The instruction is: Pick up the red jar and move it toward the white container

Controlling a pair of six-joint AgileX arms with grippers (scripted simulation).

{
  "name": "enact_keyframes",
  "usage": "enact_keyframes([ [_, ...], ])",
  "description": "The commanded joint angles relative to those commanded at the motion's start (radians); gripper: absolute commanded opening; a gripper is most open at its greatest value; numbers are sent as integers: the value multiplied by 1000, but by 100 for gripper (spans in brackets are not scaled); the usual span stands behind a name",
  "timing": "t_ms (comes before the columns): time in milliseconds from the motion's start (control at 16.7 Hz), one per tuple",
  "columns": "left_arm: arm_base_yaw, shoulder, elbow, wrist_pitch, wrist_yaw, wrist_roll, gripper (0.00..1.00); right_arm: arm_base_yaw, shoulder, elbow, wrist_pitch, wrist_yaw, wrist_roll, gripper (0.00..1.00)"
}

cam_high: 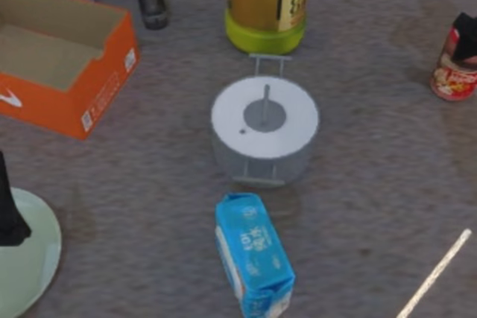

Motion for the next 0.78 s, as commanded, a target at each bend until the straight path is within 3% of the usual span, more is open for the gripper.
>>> enact_keyframes([
  [360,0,0,0,0,0,0,100,6,-4,-18,16,0,3,100],
  [780,0,0,0,0,0,0,100,15,-73,-309,229,1,14,100],
])
